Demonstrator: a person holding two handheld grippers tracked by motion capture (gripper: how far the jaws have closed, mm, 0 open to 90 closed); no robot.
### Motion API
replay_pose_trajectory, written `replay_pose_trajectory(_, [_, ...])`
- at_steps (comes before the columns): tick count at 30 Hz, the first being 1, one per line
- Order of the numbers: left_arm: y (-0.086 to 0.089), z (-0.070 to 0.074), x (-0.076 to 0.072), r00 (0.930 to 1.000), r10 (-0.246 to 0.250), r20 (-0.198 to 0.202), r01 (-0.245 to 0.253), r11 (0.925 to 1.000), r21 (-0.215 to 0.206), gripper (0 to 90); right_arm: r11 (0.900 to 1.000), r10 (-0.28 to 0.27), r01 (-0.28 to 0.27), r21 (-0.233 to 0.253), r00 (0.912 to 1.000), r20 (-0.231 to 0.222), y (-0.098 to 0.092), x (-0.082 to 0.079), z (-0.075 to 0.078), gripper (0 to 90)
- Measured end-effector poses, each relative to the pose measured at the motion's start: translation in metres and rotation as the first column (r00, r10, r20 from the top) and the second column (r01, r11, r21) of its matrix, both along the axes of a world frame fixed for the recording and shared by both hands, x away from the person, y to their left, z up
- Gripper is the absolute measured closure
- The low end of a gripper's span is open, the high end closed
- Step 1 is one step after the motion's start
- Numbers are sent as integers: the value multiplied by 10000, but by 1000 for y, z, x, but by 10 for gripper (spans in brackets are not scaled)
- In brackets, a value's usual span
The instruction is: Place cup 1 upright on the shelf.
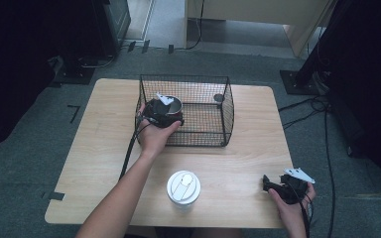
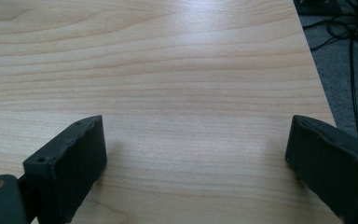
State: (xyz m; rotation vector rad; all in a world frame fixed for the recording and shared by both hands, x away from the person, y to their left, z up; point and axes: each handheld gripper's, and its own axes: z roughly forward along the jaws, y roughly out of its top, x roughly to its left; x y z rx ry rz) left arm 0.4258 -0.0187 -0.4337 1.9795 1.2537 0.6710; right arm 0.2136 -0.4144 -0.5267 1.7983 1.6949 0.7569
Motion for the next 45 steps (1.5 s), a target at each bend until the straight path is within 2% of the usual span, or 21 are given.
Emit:
replay_pose_trajectory(6, [1, 2, 2, 9997, -33, -239, 34, 10000, 35, 75, 10000, 0, 0, -2, 10000, 2, 0, 0, 0, 50])
replay_pose_trajectory(8, [1, 3, 1, 9997, -17, -246, 20, 9999, 107, 71, 10000, 4, -4, 1, 10000, 5, 0, 0, 0, 50])
replay_pose_trajectory(12, [1, 5, 0, 9996, 262, -108, -260, 9995, 173, 0, 10000, 5, -5, -6, 10000, 0, 0, 0, 0, 50])
replay_pose_trajectory(14, [2, 7, 0, 9996, 200, -199, -199, 9998, 38, 0, 10000, 15, -15, -5, 10000, -6, 0, 0, 0, 50])
replay_pose_trajectory(20, [-1, 9, -5, 9996, 76, -270, -70, 9997, 242, 0, 10000, 24, -24, -6, 10000, -7, 0, 1, 0, 50])
replay_pose_trajectory(25, [-2, 12, -11, 9996, 165, -240, -163, 9998, 101, 0, 10000, 22, -22, -3, 10000, -6, 0, 1, 0, 51])
replay_pose_trajectory(32, [-2, 20, -22, 9999, 78, 97, -78, 9999, -72, 0, 10000, 21, -21, -3, 10000, -9, 0, 1, 0, 50])
replay_pose_trajectory(34, [-2, 24, -25, 9997, 6, 242, -4, 9999, -100, 0, 10000, 23, -23, -5, 10000, -5, 0, 1, 0, 51])
replay_pose_trajectory(35, [-1, 28, -29, 9987, -28, 504, 33, 9999, -97, 0, 10000, 24, -24, -4, 10000, -6, 0, 1, 0, 50])
replay_pose_trajectory(37, [-1, 30, -31, 9982, -76, 590, 83, 9999, -111, 0, 10000, 22, -22, -6, 10000, -4, 0, 1, 0, 50])
replay_pose_trajectory(41, [4, 44, -42, 9931, -308, 1135, 346, 9989, -320, 0, 10000, 22, -22, -5, 10000, -9, 0, 1, 0, 50])
replay_pose_trajectory(45, [8, 53, -52, 9876, -500, 1486, 568, 9975, -415, 0, 10000, 22, -22, -12, 10000, -4, 0, 1, 0, 50])
